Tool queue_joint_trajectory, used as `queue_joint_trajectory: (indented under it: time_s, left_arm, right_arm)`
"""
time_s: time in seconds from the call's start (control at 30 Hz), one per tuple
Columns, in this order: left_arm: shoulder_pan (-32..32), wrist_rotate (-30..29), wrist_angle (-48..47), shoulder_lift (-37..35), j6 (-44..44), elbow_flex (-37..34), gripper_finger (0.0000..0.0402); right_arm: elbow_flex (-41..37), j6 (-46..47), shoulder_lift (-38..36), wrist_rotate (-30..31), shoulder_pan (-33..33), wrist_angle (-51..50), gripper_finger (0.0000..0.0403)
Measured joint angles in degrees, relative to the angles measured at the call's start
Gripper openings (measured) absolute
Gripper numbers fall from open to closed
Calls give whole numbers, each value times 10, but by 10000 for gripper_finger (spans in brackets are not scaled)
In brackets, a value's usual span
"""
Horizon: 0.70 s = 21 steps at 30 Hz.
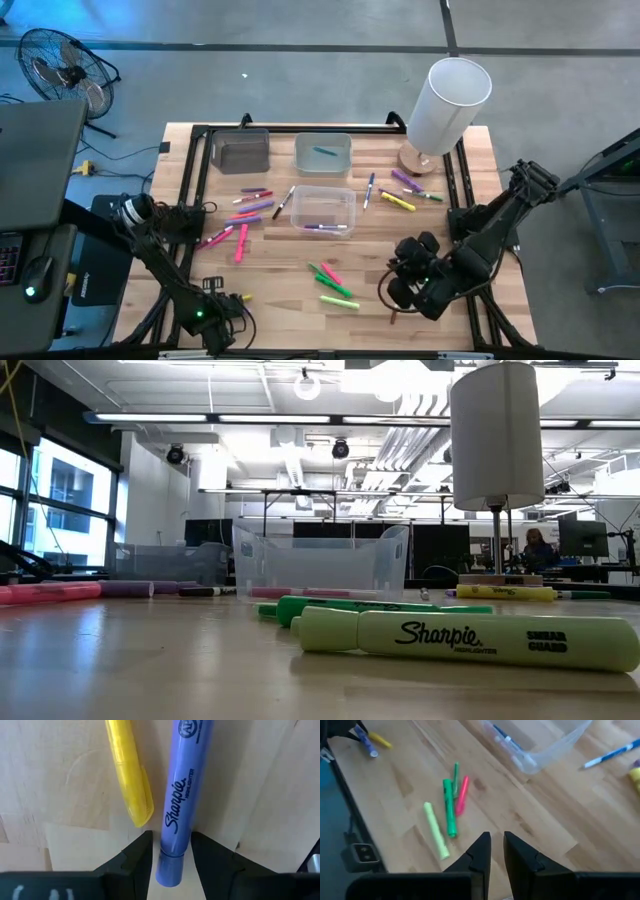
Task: Pick & Place Markers
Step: Put the violet highlighter into the black bin
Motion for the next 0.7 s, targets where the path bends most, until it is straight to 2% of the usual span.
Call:
queue_joint_trajectory:
  time_s: [0.1, 0.27, 0.43, 0.5, 0.7]
  left_arm:
    - [1, 2, 3, 0, -5, 0, 107]
    - [1, 19, 4, 1, -5, 0, 55]
    - [2, 32, -13, 3, -6, 16, 55]
    - [11, 57, -13, 5, -6, 32, 55]
    - [48, 83, -40, 3, 10, 98, 61]
  right_arm:
    - [-20, -29, 0, 12, -3, -2, 35]
    - [-118, -37, -1, -26, -11, 37, 7]
    - [-224, -97, -36, -26, -6, 176, 5]
    - [-273, -135, -64, -26, -7, 241, 2]
    - [-429, -212, -191, -48, -27, 392, 1]
